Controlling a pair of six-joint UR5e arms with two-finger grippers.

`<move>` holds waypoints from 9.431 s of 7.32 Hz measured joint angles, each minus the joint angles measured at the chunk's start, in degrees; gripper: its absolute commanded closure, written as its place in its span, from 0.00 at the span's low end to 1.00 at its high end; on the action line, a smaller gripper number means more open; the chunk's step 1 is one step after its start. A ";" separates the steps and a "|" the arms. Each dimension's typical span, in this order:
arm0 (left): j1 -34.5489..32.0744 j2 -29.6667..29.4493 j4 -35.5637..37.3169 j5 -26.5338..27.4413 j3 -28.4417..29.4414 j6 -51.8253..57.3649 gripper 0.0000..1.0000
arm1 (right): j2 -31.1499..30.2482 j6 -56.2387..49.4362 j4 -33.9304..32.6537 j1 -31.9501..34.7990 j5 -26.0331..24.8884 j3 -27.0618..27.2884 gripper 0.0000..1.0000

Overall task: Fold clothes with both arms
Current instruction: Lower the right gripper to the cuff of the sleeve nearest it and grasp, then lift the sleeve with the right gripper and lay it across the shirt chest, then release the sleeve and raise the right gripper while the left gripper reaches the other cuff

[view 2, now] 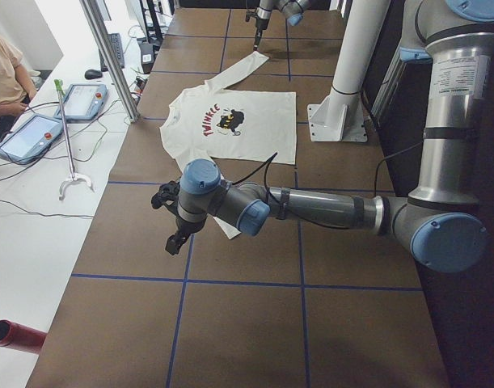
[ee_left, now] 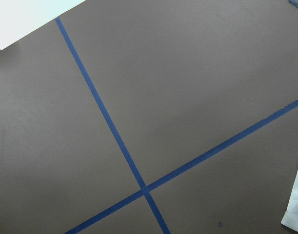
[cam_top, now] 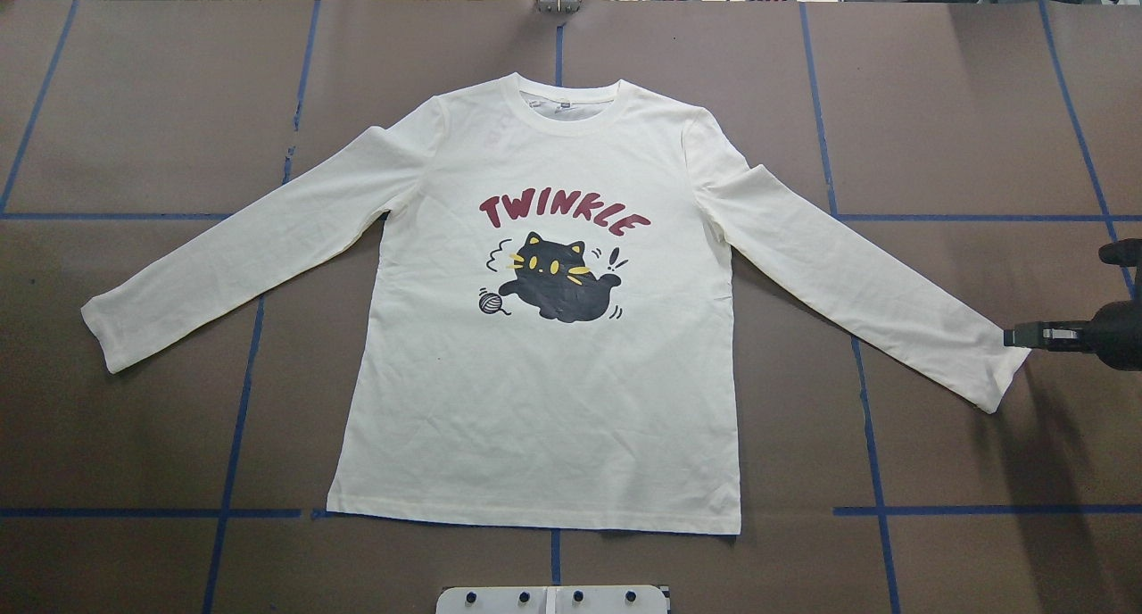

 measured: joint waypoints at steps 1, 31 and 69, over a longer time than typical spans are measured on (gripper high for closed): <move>0.00 0.07 0.00 0.02 0.01 0.00 0.00 | 0.02 0.07 0.72 -0.13 -0.11 -0.44 0.44; -0.53 0.89 0.28 0.18 -0.25 0.07 0.00 | 77.05 0.92 -61.42 -1.73 -12.54 -14.28 1.00; 44.87 14.99 -39.12 24.65 -1.41 -22.41 0.57 | 27.62 -36.26 -62.22 18.71 13.15 18.29 0.00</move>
